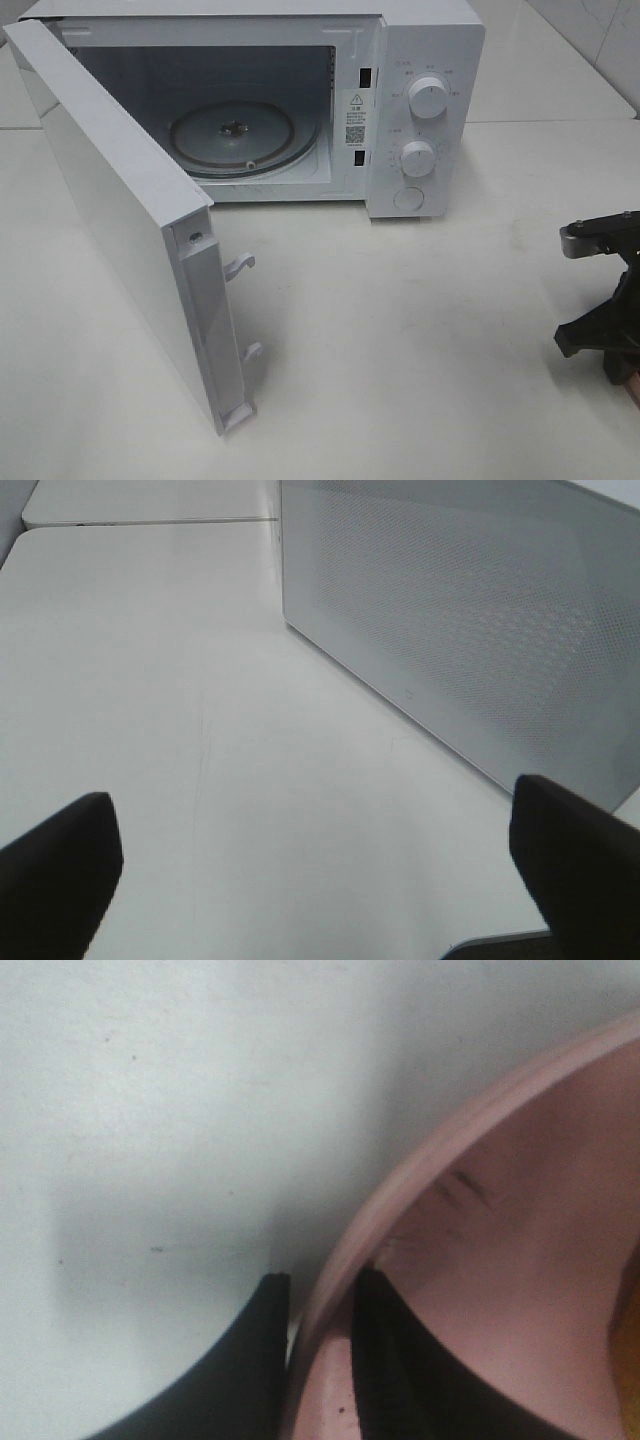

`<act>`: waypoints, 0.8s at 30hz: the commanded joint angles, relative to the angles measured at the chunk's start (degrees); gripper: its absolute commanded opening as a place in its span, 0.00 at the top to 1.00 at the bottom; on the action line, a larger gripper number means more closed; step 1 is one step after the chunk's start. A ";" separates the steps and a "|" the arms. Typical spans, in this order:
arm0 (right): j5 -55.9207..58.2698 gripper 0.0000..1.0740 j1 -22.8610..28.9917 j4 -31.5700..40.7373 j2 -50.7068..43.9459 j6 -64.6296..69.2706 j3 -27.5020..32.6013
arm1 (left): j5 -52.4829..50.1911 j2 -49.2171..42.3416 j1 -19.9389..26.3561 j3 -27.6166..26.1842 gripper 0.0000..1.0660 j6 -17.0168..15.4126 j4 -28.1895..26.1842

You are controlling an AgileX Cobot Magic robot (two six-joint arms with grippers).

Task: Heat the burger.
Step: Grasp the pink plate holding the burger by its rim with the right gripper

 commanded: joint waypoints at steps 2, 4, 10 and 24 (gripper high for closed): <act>0.74 0.96 -0.29 -2.18 0.06 1.66 0.11 | -0.69 -0.80 0.00 0.00 0.08 -0.23 -0.52; 0.92 1.00 -0.29 -3.04 0.06 2.81 0.11 | -0.69 -0.80 0.00 0.00 0.08 -0.23 -0.52; 2.23 1.00 -0.11 -3.50 0.06 3.09 0.06 | -0.69 -0.80 0.00 0.00 0.08 -0.23 -0.52; 9.74 1.00 4.18 -14.84 -4.70 14.55 0.06 | -0.69 -0.80 0.00 0.00 0.08 -0.23 -0.52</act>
